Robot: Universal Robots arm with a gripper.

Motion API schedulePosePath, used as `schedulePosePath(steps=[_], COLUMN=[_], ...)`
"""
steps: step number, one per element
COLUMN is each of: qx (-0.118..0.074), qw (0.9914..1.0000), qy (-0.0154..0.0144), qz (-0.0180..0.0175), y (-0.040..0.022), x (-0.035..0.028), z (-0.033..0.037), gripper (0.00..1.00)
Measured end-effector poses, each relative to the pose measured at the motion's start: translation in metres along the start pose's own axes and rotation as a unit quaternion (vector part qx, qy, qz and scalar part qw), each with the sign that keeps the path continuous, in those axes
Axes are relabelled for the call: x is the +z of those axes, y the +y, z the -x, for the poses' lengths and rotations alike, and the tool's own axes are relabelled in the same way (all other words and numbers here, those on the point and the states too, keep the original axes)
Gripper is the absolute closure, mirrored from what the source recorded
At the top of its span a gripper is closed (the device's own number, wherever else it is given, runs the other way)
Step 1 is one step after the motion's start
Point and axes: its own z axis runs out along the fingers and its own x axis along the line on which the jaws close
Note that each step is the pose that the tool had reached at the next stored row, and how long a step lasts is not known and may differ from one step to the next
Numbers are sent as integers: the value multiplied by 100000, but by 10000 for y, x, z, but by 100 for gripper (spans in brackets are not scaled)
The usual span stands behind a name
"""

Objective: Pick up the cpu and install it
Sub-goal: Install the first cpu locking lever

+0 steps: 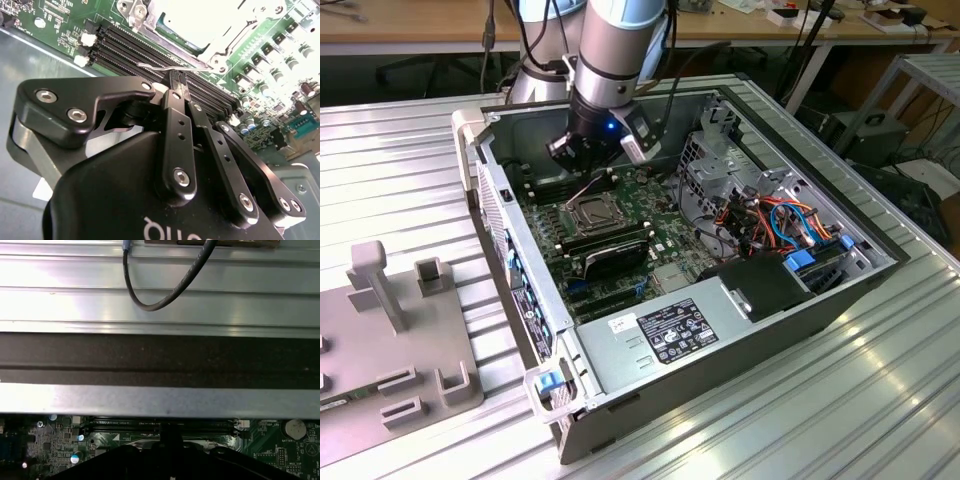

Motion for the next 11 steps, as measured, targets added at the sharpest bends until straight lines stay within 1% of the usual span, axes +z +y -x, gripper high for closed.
schedulePosePath(steps=[5, 11], qx=[3, 2], qw=[100000, 100000], qy=[5, 1], qz=[-2, -2], y=[-5, -6], x=[35, 40], z=[20, 23], gripper=[89, 89])
